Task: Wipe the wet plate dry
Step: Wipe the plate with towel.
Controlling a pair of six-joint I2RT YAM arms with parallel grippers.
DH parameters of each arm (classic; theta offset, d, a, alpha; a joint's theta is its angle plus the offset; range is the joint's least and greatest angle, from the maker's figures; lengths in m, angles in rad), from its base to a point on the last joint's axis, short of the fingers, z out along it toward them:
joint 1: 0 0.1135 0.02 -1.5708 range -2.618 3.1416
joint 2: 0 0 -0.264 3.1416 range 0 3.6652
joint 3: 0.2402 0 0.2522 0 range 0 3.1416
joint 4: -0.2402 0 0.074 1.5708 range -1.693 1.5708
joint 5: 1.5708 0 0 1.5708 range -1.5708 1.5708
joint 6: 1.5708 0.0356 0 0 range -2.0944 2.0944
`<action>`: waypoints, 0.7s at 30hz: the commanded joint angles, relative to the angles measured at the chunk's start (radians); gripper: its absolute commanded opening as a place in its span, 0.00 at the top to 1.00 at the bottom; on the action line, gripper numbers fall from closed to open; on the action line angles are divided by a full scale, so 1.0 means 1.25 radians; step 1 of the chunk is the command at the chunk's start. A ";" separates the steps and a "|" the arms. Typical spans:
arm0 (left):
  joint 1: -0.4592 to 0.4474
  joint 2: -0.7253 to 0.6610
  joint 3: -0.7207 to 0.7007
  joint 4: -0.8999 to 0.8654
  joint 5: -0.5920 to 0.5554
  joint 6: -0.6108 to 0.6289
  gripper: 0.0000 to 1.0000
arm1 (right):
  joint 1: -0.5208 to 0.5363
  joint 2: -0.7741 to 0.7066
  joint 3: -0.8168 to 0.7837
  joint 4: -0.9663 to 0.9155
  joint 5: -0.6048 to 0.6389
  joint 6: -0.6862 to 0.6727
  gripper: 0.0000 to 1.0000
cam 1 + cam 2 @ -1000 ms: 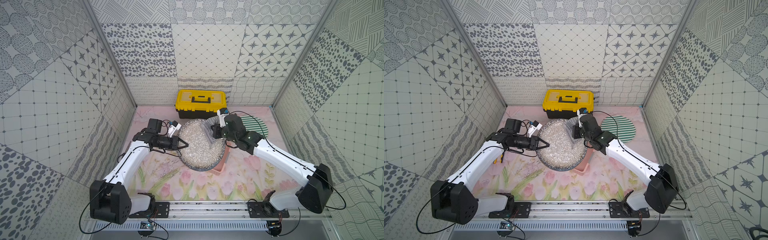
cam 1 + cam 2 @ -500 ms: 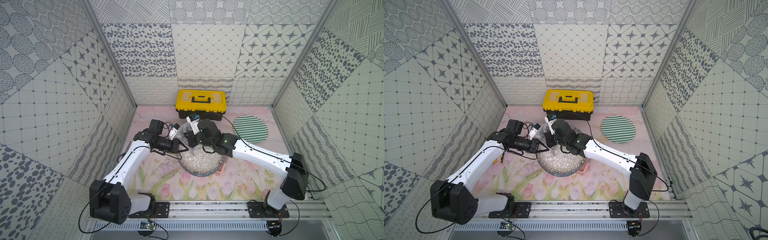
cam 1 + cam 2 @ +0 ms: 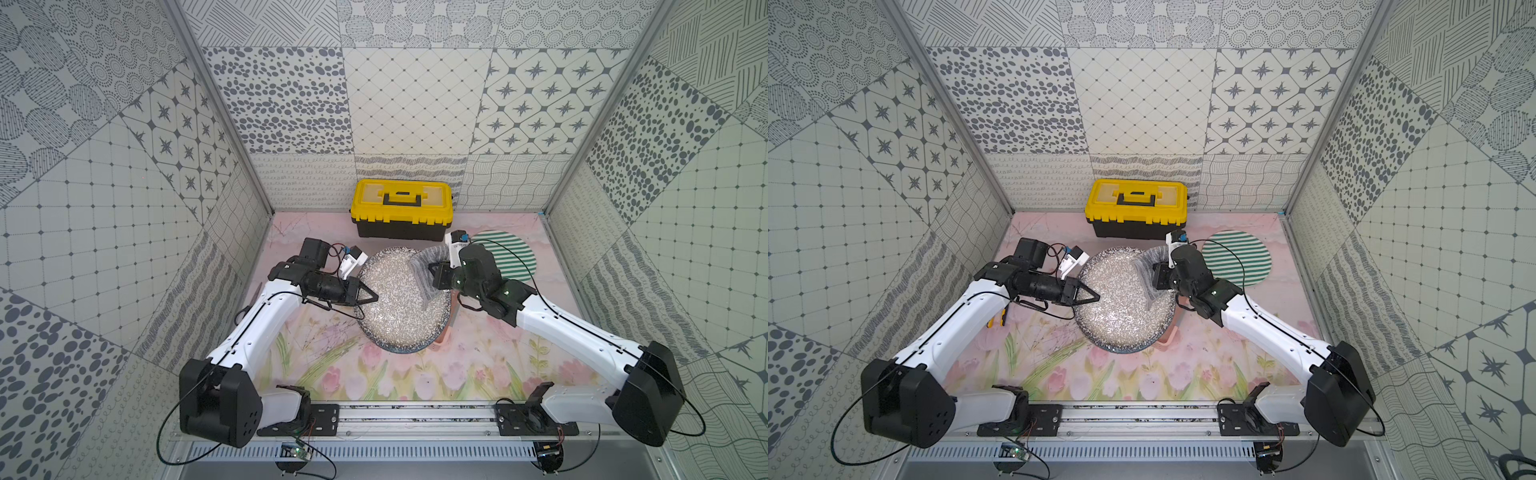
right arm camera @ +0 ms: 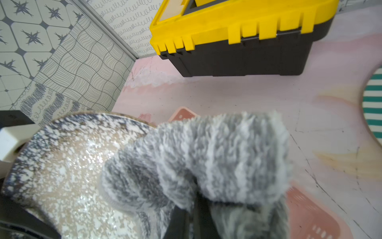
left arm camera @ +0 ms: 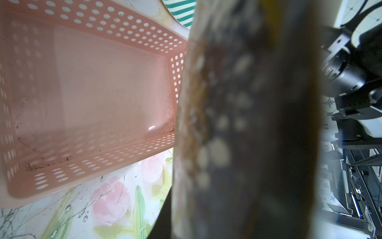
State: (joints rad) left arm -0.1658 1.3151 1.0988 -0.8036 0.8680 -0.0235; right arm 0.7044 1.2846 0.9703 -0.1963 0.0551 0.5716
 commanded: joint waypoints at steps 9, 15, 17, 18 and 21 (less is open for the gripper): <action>-0.009 0.014 0.060 0.096 0.269 0.054 1.00 | 0.170 0.101 0.093 0.009 -0.003 -0.083 1.00; -0.014 0.010 0.061 0.107 0.253 0.035 1.00 | 0.233 0.207 0.190 0.036 -0.042 -0.072 1.00; -0.014 0.007 0.067 0.108 0.253 0.025 1.00 | 0.228 0.199 0.175 0.040 -0.014 -0.059 1.00; -0.014 0.003 0.070 0.109 0.254 0.021 1.00 | 0.220 0.189 0.161 0.041 -0.003 -0.053 1.00; -0.014 -0.004 0.084 0.106 0.253 0.018 1.00 | 0.173 0.135 0.091 0.039 0.016 -0.019 1.00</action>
State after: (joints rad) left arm -0.1757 1.3392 1.1553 -0.8200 0.8066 -0.0166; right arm 0.9684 1.4887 1.1481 -0.1352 0.0257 0.5129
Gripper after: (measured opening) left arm 0.189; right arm 0.078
